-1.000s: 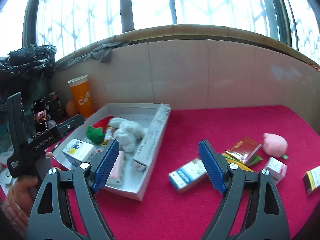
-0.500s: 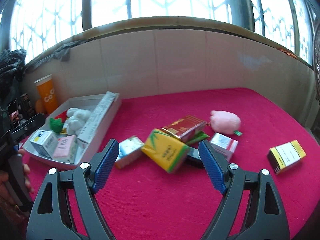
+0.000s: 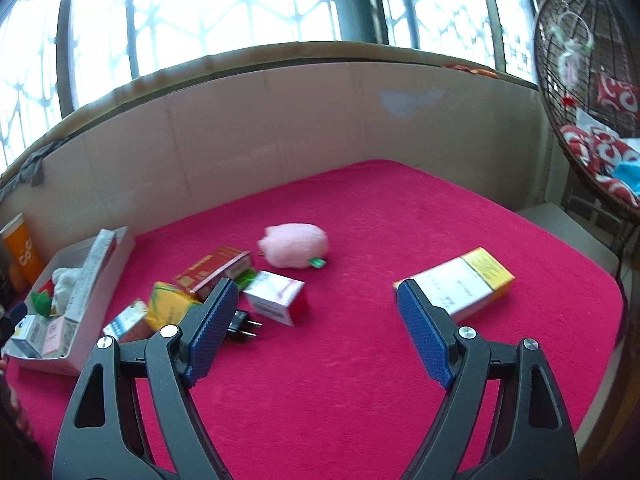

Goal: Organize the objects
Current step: 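Withdraw both grippers from tray toward remaining boxes on table, then approach blue-white box with left gripper while right gripper approaches yellow-white Merck box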

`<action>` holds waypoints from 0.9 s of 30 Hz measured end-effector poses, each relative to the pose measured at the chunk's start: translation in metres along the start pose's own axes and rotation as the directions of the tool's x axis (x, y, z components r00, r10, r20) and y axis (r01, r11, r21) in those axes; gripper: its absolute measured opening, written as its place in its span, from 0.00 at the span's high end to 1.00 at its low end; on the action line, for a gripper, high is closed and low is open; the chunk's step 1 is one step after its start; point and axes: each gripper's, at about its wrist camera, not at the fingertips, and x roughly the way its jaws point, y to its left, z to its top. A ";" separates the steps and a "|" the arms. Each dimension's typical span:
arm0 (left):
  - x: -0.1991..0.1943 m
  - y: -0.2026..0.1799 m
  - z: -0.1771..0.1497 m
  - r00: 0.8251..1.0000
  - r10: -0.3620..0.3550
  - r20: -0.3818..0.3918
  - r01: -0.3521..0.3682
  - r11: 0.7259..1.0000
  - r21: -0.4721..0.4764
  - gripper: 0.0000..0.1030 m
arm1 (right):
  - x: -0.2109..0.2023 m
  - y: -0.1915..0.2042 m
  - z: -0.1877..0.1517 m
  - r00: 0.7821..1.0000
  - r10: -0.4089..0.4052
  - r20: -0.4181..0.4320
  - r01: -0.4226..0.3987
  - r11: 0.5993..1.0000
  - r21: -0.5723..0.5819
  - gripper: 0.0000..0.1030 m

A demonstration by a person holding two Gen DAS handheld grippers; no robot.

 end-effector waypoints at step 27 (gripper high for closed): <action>0.133 -0.052 -0.005 0.896 0.207 -0.394 -0.188 0.978 0.086 0.00 | 0.067 -0.119 0.003 0.948 0.125 -0.291 0.006 0.912 0.410 0.20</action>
